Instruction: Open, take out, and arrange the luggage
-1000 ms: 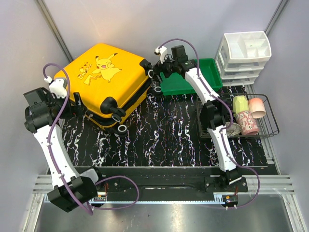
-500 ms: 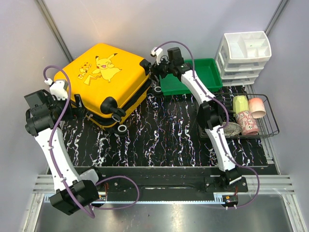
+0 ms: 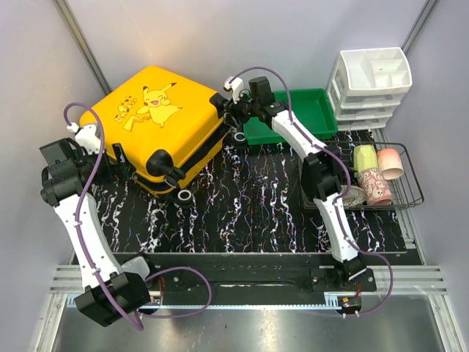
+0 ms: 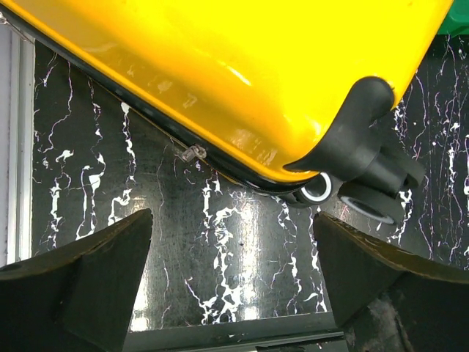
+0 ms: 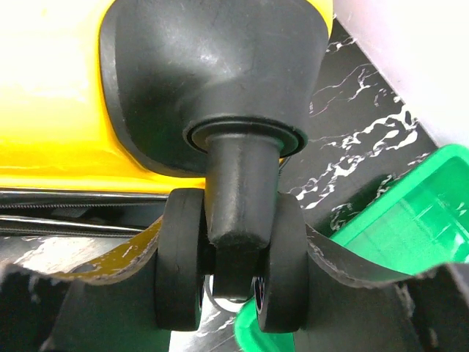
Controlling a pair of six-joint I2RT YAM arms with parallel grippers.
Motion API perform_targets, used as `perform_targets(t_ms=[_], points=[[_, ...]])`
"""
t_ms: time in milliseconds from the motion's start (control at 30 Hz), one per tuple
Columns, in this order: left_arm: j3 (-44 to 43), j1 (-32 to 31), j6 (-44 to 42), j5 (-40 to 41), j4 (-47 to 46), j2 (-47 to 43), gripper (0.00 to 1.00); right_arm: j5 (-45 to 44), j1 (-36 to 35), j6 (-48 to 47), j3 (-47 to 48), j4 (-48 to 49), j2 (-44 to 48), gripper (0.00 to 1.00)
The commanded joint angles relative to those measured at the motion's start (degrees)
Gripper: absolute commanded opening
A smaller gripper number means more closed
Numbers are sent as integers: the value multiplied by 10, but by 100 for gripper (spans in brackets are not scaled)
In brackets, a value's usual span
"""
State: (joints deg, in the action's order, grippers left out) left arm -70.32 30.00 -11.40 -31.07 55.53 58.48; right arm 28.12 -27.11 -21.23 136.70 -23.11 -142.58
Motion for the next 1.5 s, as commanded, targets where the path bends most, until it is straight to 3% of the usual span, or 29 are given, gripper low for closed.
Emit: perform_targets(t_ms=[0, 267, 533, 700, 967, 1133, 1267, 1467], points=[[-4, 3, 13, 7, -24, -16, 95, 78, -97, 22, -78, 42, 101, 0], [-15, 8, 11, 57, -14, -17, 95, 70, -141, 81, -191, 97, 176, 0], [-15, 46, 43, 102, -56, 0, 95, 4, -94, 93, -330, 110, 280, 0], [-22, 78, 73, -83, -96, 71, 96, -4, -74, 93, -411, 112, 330, 0], [-24, 63, 175, -152, -196, 217, 91, 7, -74, 104, -505, 125, 390, 0], [-110, -24, 187, -146, -233, 326, 84, 40, -84, 137, -563, 123, 430, 0], [-242, -93, 144, -119, -192, 447, 77, 64, -103, 167, -573, 124, 434, 0], [-373, -109, 133, -120, -173, 551, 73, 79, -137, 228, -531, 140, 392, 0]])
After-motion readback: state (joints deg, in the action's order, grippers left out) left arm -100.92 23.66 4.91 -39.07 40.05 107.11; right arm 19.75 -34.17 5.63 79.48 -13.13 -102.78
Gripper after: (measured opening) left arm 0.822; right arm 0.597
